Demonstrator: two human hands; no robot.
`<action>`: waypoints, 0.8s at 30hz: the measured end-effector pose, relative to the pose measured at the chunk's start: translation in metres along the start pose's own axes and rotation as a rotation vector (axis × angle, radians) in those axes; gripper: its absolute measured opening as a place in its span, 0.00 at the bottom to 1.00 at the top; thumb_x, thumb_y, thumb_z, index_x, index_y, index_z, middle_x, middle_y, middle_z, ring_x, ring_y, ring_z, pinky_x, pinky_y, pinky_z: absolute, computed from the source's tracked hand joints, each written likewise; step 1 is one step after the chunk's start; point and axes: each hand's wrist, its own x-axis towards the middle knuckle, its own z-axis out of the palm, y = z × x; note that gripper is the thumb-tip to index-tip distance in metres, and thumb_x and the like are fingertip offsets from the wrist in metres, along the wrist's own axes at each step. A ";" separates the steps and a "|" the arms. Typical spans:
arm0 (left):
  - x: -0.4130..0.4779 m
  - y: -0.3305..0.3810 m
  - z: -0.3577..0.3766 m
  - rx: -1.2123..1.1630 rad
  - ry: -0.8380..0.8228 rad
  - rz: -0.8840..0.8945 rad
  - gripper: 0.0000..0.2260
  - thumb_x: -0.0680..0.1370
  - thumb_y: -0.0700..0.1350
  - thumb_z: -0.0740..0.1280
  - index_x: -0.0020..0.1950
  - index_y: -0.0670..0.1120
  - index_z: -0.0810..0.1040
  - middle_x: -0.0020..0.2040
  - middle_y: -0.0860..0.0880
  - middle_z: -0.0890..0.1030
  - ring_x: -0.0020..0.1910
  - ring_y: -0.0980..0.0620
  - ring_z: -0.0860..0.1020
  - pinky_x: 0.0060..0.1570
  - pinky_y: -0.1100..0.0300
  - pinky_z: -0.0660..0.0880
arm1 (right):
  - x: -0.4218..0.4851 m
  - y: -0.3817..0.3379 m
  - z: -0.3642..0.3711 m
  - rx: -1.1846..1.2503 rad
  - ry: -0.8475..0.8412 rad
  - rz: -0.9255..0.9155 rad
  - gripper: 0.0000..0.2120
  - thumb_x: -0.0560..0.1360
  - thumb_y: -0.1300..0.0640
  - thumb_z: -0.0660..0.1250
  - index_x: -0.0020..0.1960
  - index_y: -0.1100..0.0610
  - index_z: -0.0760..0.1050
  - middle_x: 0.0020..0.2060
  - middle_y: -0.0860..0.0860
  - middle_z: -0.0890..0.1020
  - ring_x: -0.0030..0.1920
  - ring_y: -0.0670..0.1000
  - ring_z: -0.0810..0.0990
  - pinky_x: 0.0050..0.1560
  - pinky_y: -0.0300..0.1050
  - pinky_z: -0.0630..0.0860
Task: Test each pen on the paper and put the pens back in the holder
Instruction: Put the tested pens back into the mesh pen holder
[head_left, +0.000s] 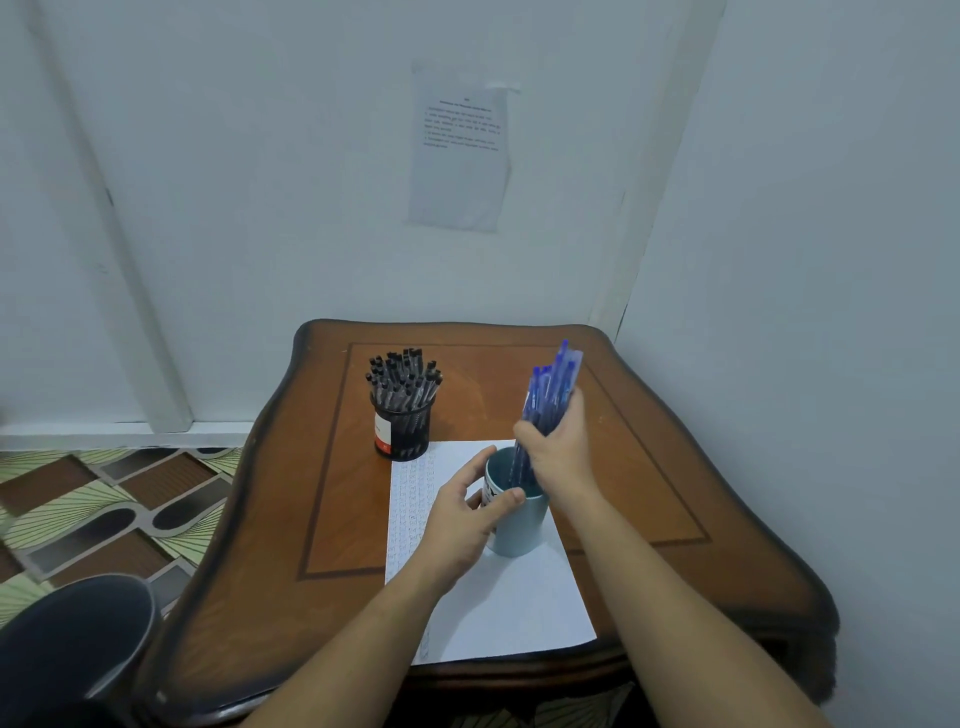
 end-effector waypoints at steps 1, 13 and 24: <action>0.000 0.000 0.000 0.000 -0.003 0.002 0.23 0.76 0.42 0.71 0.69 0.54 0.71 0.57 0.64 0.75 0.52 0.62 0.75 0.38 0.75 0.74 | -0.001 0.003 0.000 -0.020 -0.008 0.000 0.23 0.74 0.67 0.67 0.62 0.49 0.66 0.46 0.46 0.78 0.45 0.47 0.81 0.48 0.43 0.81; 0.007 -0.009 -0.005 0.000 -0.023 0.007 0.26 0.75 0.42 0.71 0.71 0.53 0.70 0.66 0.55 0.75 0.62 0.53 0.75 0.44 0.72 0.76 | -0.012 0.029 -0.012 -0.067 -0.196 0.086 0.24 0.77 0.63 0.67 0.66 0.43 0.64 0.54 0.41 0.76 0.55 0.45 0.77 0.52 0.36 0.75; 0.007 -0.010 -0.006 0.007 -0.039 0.015 0.24 0.76 0.39 0.70 0.70 0.52 0.71 0.59 0.62 0.76 0.53 0.64 0.75 0.40 0.75 0.75 | -0.008 0.040 -0.061 -0.083 -0.681 0.357 0.28 0.67 0.43 0.72 0.67 0.41 0.72 0.63 0.44 0.79 0.65 0.48 0.76 0.60 0.52 0.76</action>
